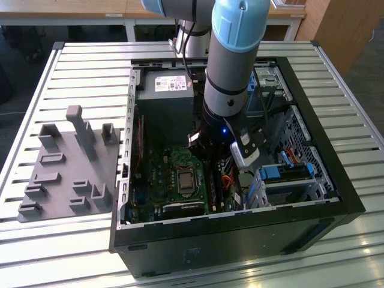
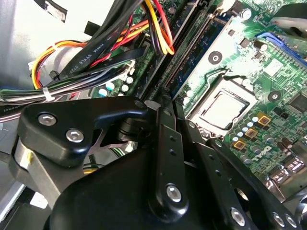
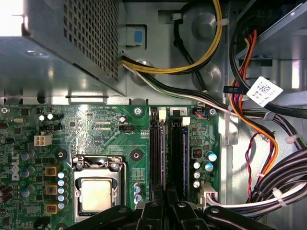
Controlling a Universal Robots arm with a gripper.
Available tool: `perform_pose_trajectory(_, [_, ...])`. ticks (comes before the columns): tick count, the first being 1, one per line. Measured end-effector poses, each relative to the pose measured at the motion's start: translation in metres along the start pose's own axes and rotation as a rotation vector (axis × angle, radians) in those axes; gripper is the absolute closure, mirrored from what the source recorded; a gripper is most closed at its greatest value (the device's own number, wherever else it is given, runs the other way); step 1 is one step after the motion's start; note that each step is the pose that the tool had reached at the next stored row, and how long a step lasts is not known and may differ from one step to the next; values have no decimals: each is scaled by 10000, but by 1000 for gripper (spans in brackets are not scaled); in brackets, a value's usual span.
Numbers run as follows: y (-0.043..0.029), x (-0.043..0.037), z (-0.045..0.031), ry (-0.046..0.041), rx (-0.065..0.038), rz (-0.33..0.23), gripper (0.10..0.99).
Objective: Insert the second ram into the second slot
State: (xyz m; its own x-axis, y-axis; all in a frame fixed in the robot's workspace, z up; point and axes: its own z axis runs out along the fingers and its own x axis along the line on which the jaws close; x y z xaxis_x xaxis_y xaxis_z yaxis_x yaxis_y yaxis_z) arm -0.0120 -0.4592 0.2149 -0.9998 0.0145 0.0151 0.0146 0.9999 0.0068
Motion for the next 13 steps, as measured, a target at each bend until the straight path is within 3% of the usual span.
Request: perform_pose_trajectory(13, [1, 0, -4, 0, -16, 114, 949])
